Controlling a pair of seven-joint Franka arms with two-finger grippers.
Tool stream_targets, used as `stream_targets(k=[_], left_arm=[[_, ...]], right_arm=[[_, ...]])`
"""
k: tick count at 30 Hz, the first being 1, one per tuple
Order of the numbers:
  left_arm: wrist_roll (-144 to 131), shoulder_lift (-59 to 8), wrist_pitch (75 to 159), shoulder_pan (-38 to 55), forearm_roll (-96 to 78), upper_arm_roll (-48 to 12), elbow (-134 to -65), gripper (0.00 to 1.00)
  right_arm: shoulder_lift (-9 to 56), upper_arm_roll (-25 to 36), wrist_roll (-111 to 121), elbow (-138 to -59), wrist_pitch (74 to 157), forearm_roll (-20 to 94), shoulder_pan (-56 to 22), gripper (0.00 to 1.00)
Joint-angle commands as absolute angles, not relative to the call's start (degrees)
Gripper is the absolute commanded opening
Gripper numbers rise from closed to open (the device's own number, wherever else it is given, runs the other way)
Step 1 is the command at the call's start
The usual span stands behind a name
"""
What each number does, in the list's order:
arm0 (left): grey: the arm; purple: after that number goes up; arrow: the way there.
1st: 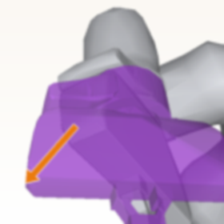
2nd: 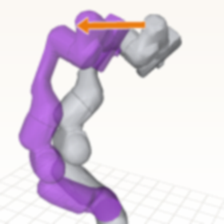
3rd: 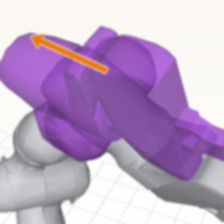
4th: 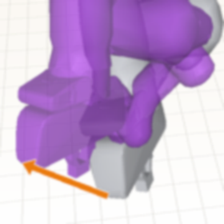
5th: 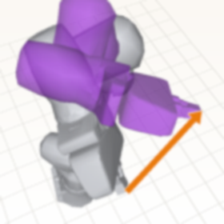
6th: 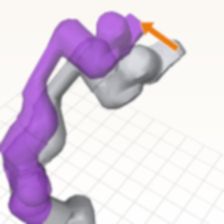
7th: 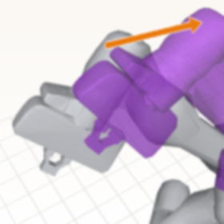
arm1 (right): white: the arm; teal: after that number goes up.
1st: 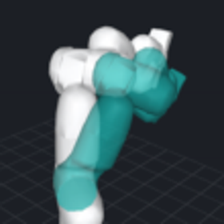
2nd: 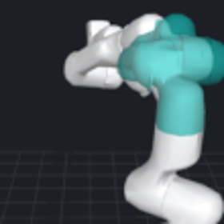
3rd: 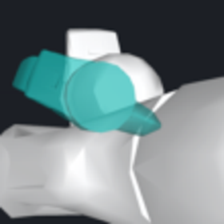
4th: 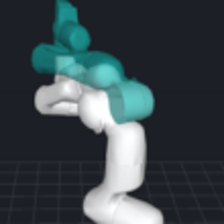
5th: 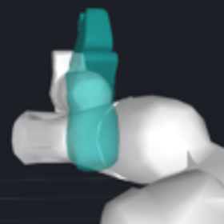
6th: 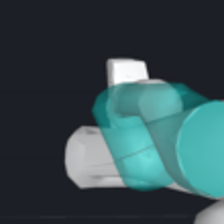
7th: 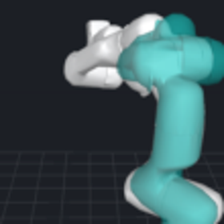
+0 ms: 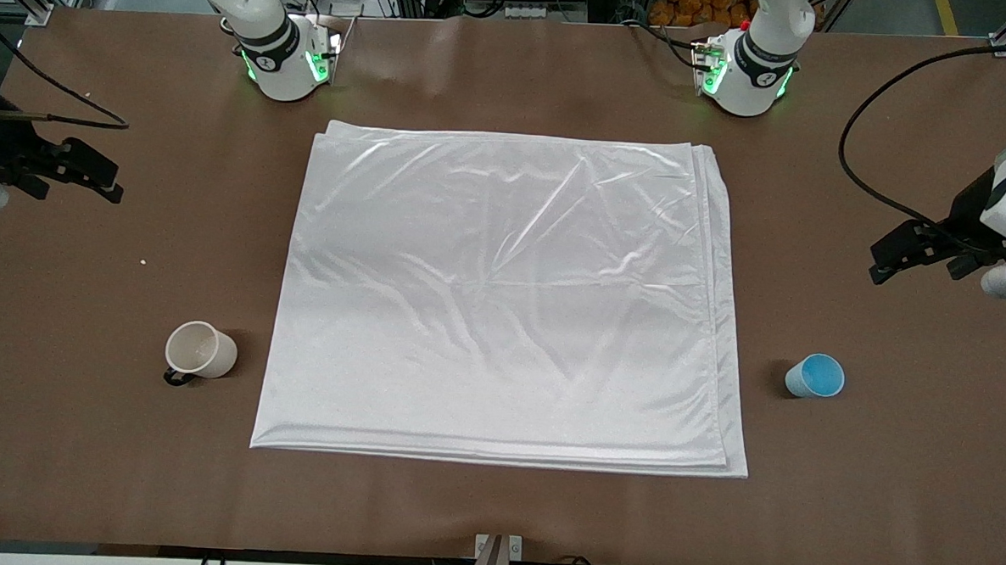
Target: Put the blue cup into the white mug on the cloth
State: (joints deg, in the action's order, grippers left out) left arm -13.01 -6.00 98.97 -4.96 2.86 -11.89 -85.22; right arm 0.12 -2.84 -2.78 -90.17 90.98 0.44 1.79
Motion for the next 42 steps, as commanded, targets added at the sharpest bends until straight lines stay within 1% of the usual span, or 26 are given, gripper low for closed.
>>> stream_targets(k=[1, 7, 11, 16, 21, 28, 34, 39, 42], left_arm=[[-11.9, -5.5, 98.2, -4.3, 1.2, -11.1, -85.3, 1.00], [-11.8, -6.2, 98.2, -4.9, 1.2, -10.8, -85.3, 1.00], [-12.0, -8.4, 98.9, -5.7, 1.7, -10.6, -85.4, 1.00], [-12.0, -12.6, 102.8, -6.7, 2.5, -10.2, -85.9, 1.00], [-11.8, -19.1, 108.4, -9.4, 6.0, -10.3, -85.8, 1.00], [-11.9, -26.7, 114.6, -11.5, 8.5, -10.3, -85.9, 1.00], [-12.0, -32.4, 119.3, -12.0, 9.2, -10.3, -86.0, 1.00], [-12.0, -35.6, 122.2, -12.7, 9.2, -10.3, -87.0, 1.00], [-12.0, -36.6, 125.0, -13.5, 9.2, -10.3, -88.5, 1.00]], right_arm=[[-0.4, -3.1, -2.6, -90.9, 91.1, -0.4, 2.2, 1.00], [-0.4, -3.1, -2.6, -90.9, 91.1, -0.4, 2.2, 1.00], [-0.4, -3.1, -2.6, -90.9, 91.1, -0.4, 2.3, 1.00], [0.4, -3.1, -2.6, -90.9, 91.6, -0.4, 3.1, 1.00], [2.4, -3.1, -4.4, -90.4, 93.4, -0.4, 4.6, 1.00], [8.2, -3.0, -16.1, -89.2, 96.1, -0.7, 5.1, 1.00], [14.6, -3.0, -22.8, -85.7, 96.3, -3.6, 7.5, 1.00], [19.1, -3.0, -24.9, -81.9, 96.5, -3.7, 10.8, 1.00], [20.8, -3.1, -25.4, -81.3, 98.9, -3.4, 12.7, 1.00]])
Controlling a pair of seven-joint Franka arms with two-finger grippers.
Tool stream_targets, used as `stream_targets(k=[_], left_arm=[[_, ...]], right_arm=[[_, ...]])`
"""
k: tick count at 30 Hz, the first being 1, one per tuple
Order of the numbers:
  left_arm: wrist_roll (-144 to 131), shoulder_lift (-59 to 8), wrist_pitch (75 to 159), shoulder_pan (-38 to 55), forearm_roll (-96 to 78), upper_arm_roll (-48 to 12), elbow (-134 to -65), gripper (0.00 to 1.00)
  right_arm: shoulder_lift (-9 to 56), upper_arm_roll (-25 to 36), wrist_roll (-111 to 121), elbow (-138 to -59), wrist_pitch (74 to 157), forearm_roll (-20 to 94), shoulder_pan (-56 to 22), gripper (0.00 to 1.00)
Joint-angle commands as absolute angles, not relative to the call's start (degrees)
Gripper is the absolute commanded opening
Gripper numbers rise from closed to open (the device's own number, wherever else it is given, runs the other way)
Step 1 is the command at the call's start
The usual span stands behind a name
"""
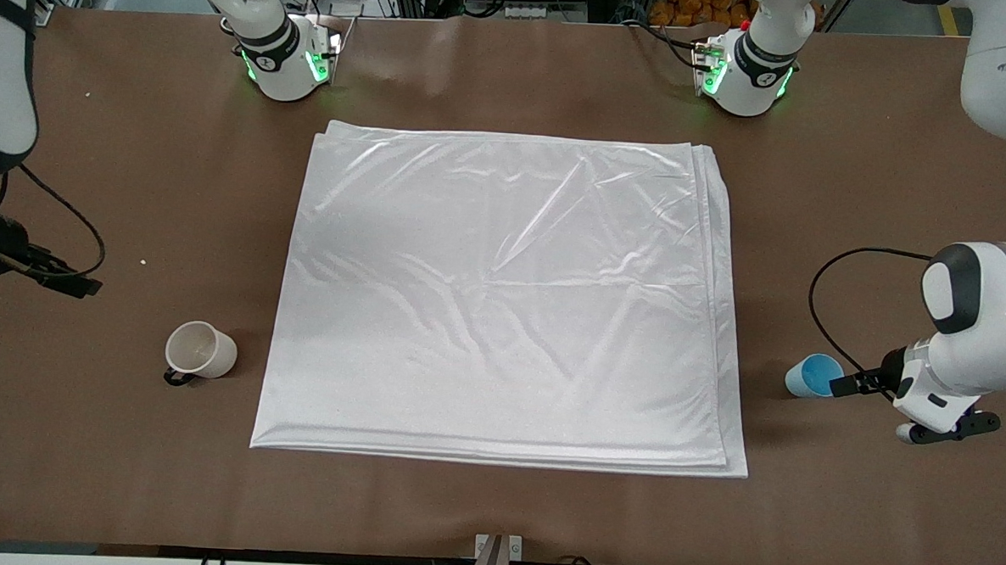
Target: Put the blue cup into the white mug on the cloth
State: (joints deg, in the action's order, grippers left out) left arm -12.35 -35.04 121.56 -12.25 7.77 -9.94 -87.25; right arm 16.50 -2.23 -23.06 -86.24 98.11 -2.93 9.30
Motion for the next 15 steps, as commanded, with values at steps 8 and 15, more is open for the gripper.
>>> stream_targets(k=[8, 15], left_arm=[[-12.0, -37.8, 128.9, -14.1, 9.1, -10.3, -91.5, 1.00], [-12.8, -37.3, 128.9, -13.9, 9.1, -10.3, -92.9, 1.00]], right_arm=[[26.4, -3.1, -25.5, -81.4, 107.2, -2.9, 13.6, 1.00], [31.8, -3.0, -25.6, -81.1, 113.8, -2.8, 13.9, 1.00]])
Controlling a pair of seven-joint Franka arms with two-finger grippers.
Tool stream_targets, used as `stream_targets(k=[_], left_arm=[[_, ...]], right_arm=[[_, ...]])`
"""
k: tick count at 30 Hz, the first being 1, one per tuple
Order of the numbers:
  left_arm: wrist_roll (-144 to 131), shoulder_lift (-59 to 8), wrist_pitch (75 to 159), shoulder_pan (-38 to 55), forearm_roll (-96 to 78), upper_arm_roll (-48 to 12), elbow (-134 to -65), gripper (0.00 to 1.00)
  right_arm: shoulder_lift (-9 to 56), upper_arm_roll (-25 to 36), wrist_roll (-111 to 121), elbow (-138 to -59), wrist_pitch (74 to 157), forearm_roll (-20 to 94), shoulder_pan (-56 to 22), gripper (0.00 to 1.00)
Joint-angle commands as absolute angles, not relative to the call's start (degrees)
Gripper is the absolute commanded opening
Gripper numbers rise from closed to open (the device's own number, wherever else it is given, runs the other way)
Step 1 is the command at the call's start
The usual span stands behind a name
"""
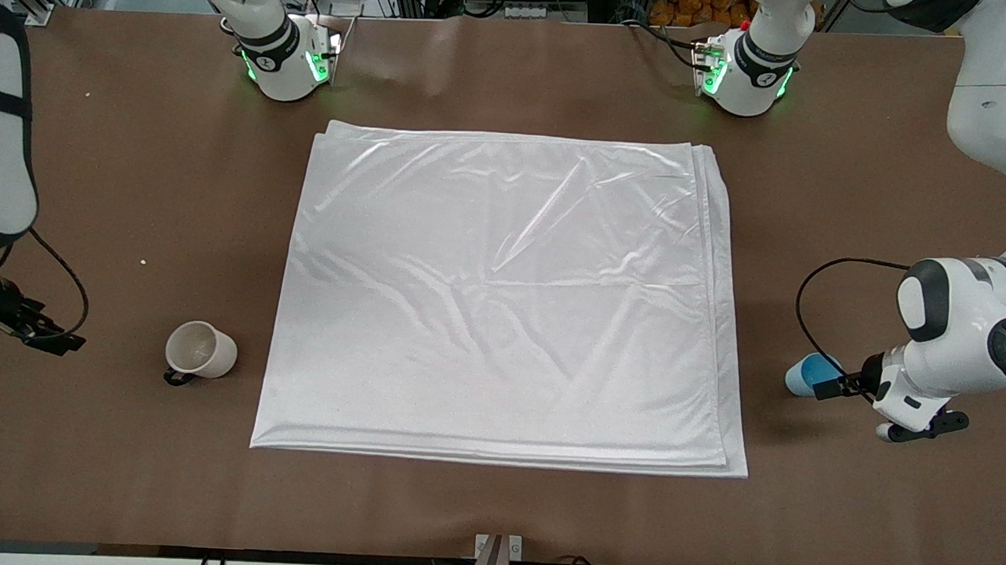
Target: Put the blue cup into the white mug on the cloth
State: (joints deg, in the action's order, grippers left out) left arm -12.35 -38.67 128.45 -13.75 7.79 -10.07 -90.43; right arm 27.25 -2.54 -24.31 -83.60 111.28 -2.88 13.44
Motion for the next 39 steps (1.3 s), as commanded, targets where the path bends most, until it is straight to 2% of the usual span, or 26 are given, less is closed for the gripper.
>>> stream_targets(k=[1, 22, 39], left_arm=[[-12.9, -37.2, 128.9, -13.9, 9.1, -10.3, -92.9, 1.00], [-12.0, -35.6, 128.1, -13.9, 9.2, -10.3, -93.3, 1.00], [-10.6, -34.3, 128.0, -14.9, 9.2, -10.3, -95.3, 1.00]], right_arm=[[32.3, -3.0, -25.8, -81.2, 114.5, -2.7, 13.9, 1.00], [39.8, -3.0, -42.0, -81.1, 124.7, -2.8, 9.3, 1.00], [45.8, -2.9, -43.8, -81.1, 126.5, -2.7, 8.0, 1.00]])
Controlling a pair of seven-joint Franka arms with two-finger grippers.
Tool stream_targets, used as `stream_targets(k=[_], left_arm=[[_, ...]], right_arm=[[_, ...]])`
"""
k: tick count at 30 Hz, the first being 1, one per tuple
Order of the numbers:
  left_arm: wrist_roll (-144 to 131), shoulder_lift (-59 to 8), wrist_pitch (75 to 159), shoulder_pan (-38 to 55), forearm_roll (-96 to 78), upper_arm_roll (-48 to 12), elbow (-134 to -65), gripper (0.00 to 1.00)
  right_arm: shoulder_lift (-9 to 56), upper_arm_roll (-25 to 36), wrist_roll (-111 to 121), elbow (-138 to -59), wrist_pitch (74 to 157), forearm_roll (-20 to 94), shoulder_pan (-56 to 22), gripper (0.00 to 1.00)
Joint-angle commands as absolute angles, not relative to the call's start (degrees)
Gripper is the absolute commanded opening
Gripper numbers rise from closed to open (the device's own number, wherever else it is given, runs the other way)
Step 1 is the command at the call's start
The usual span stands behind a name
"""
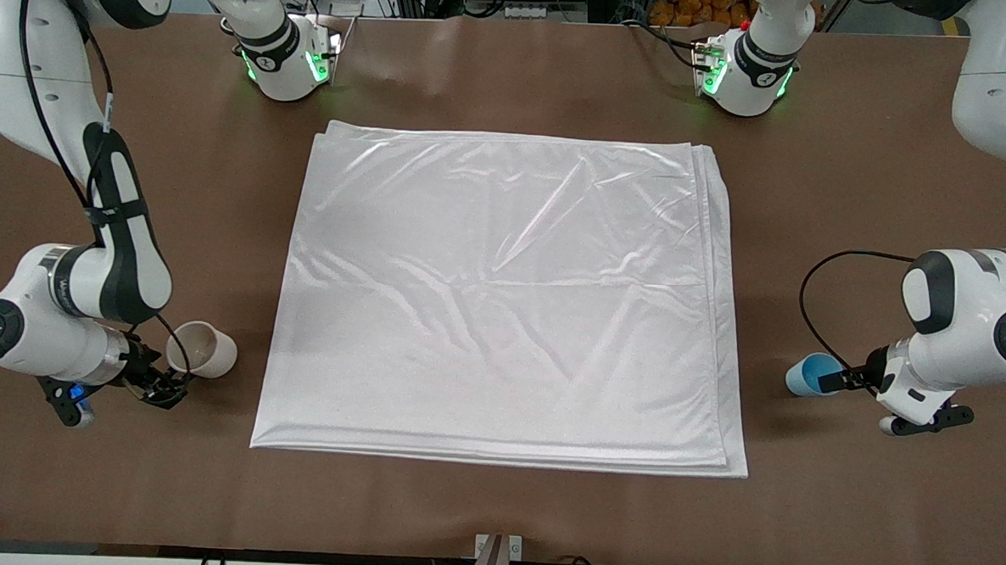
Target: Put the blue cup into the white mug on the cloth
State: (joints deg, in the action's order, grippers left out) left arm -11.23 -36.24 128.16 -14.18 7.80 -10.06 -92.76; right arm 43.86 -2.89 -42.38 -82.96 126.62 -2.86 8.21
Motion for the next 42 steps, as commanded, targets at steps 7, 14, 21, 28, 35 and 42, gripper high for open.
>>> stream_targets(k=[7, 14, 21, 28, 35, 42], left_arm=[[-10.6, -34.6, 128.0, -14.9, 9.2, -10.4, -95.3, 1.00], [-10.6, -34.9, 128.1, -14.7, 9.2, -10.4, -95.1, 0.52], [-10.6, -35.0, 128.2, -14.4, 9.2, -10.4, -95.0, 0.02], [-10.7, -35.0, 128.3, -14.2, 9.2, -10.3, -95.0, 0.00], [-10.7, -35.0, 128.3, -14.1, 9.3, -10.4, -94.8, 0.00], [-10.8, -34.0, 128.1, -13.4, 11.6, -10.9, -94.7, 0.00]], right_arm=[[46.2, -2.9, -42.5, -81.2, 126.4, -2.2, 8.2, 0.39], [46.2, -3.1, -42.5, -81.3, 126.4, -2.1, 8.0, 0.00], [46.1, -3.2, -41.1, -81.3, 126.3, -2.1, 7.9, 0.00], [45.5, -4.4, -38.4, -81.7, 125.5, -1.3, 8.2, 0.00], [43.0, -9.3, -35.6, -81.2, 119.1, -1.3, 8.9, 0.00], [39.9, -18.4, -34.5, -81.2, 113.6, -1.3, 14.4, 0.00]])
